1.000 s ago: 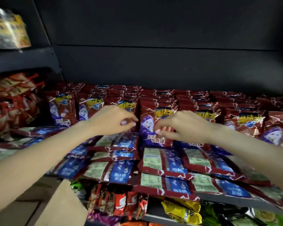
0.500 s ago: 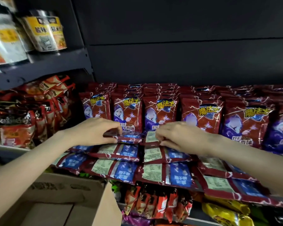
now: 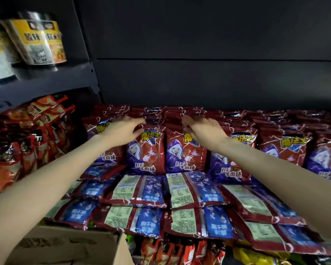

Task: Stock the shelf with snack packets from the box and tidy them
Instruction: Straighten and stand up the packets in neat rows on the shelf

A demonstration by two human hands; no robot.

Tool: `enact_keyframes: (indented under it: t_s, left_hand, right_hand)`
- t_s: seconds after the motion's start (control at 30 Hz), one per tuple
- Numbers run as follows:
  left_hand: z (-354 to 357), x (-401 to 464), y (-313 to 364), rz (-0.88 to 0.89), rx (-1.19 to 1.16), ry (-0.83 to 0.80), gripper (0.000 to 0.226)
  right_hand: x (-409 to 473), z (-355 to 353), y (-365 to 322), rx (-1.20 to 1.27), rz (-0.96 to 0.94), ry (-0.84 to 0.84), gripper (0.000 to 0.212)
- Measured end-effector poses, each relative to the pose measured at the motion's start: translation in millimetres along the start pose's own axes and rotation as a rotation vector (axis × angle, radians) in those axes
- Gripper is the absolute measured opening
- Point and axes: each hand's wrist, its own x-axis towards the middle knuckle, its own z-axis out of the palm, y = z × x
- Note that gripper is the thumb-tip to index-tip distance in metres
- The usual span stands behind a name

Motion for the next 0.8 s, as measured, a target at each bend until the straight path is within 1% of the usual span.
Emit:
enact_keyframes:
  t_s: [0.1,0.13,0.23,0.27,0.3,0.37,0.43,0.5,0.53,0.6,0.67,0.8]
  left_hand:
    - [7,0,4,0.051,0.087,0.072,0.036]
    - [8,-3,4,0.090,0.104,0.113,0.040]
    - [14,-17,0,0.291,0.144,0.289,0.052]
    - [19,-22,-2,0.361,0.175,0.325,0.057]
    - [24,-26,-4,0.408,0.211,0.315,0.064]
    - [37,-31,-3,0.421,0.287,0.199,0.082]
    - [48,-31,2,0.377,0.349,0.083,0.101]
    - [54,-27,5,0.318,0.400,-0.019,0.112]
    - [56,-24,6,0.301,0.425,-0.044,0.115]
    - [57,-21,7,0.299,0.458,-0.026,0.117]
    - [56,-22,5,0.307,0.482,0.016,0.115]
    - [60,-24,0,0.341,0.487,0.126,0.113]
  right_hand:
    - [-2,4,3,-0.124,-0.140,0.208,0.033]
    - [-4,5,4,-0.146,-0.187,0.230,0.037]
    - [-17,10,-1,-0.227,-0.385,0.200,0.043]
    - [-21,14,-4,-0.261,-0.429,0.166,0.048]
    - [-24,18,-7,-0.304,-0.452,0.130,0.056]
    - [-25,27,-10,-0.364,-0.425,0.050,0.076]
    - [-23,35,-11,-0.395,-0.362,0.000,0.095]
    - [-21,41,-9,-0.427,-0.319,-0.049,0.109]
    - [-20,44,-8,-0.440,-0.302,-0.074,0.115]
    - [-20,49,-5,-0.451,-0.272,-0.105,0.125]
    - [-22,53,-3,-0.442,-0.256,-0.102,0.132]
    - [-24,57,-2,-0.432,-0.246,-0.069,0.137]
